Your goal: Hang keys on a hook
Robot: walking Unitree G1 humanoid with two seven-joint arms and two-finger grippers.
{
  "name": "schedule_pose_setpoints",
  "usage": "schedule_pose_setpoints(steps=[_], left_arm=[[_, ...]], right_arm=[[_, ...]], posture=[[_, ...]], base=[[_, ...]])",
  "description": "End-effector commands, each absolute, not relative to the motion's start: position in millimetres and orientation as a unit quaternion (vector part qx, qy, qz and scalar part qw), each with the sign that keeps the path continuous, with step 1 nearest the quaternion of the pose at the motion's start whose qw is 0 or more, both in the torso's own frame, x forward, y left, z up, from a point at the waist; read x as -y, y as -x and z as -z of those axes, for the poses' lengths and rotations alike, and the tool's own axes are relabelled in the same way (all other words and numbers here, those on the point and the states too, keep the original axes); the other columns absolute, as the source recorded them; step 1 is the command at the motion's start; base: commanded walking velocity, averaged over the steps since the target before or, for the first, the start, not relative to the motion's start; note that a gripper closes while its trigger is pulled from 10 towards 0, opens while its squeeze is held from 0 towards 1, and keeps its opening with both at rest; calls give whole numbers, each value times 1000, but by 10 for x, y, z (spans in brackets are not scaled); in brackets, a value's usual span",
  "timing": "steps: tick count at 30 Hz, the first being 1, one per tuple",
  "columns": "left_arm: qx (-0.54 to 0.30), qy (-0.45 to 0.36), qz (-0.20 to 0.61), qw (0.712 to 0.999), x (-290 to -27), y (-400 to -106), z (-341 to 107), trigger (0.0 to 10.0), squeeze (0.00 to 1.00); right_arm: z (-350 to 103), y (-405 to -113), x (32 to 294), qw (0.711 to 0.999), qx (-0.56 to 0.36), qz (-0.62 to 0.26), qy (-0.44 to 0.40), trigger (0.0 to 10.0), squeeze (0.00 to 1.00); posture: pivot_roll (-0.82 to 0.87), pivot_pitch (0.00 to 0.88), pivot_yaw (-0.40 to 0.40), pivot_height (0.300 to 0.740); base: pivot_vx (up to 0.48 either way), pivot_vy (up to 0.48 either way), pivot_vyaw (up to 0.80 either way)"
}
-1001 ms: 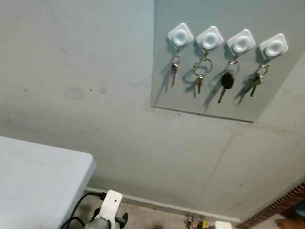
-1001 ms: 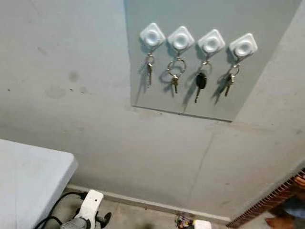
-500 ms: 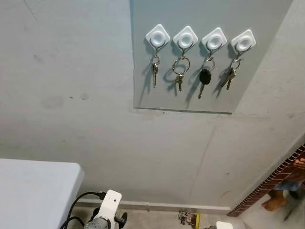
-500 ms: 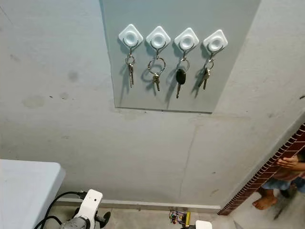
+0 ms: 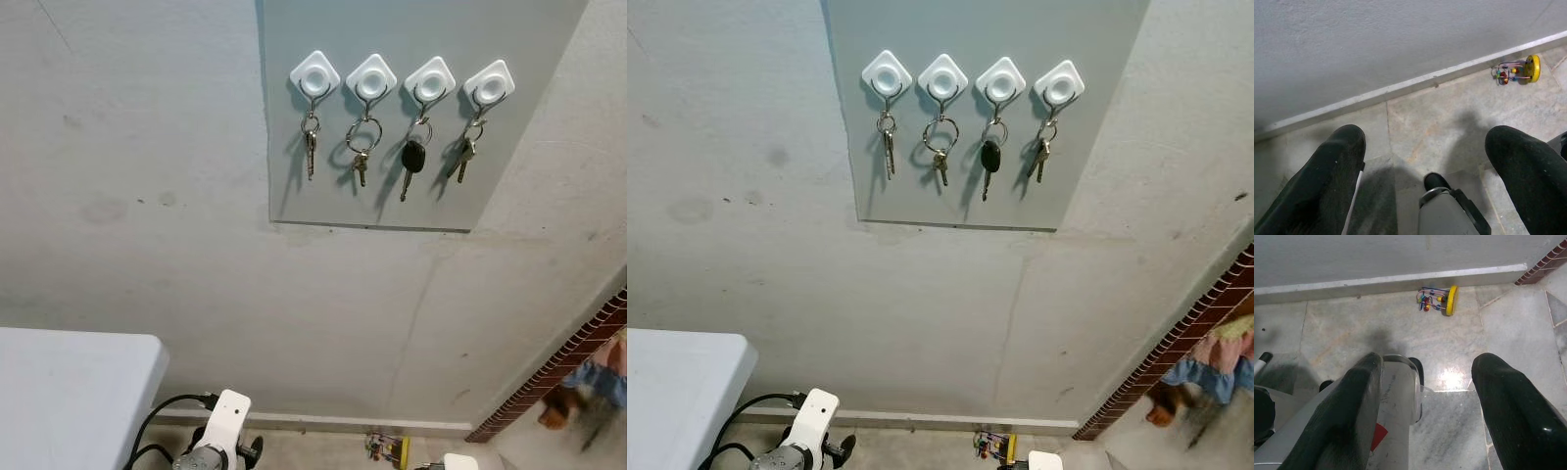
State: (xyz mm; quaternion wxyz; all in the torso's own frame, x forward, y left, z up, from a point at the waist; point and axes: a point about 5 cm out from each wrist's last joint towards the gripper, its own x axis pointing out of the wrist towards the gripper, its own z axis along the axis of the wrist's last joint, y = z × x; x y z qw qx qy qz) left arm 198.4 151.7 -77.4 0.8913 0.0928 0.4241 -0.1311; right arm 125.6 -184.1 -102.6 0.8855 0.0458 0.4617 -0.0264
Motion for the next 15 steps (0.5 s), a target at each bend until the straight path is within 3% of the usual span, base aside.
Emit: schedule_pose_setpoints(steps=[1, 4, 15], left_arm=[[-426, -90, 130, 891, -1530, -1993, 770, 10000, 0], [-426, -88, 130, 891, -1530, -1992, 771, 10000, 0], [-422, -70, 120, 896, -1526, -2034, 749, 10000, 0]], right_arm=[[1070, -1144, 1810, 874, -483, 26, -51, 10000, 0], [1071, -1141, 1808, 874, -483, 27, -52, 10000, 0], [1074, -1134, 1805, 873, -484, 28, -55, 10000, 0]], posture=[[-92, 0, 11, 711], [-92, 0, 11, 711], [-88, 0, 11, 711]], base=[[0, 0, 0], [0, 0, 0], [0, -338, 0]])
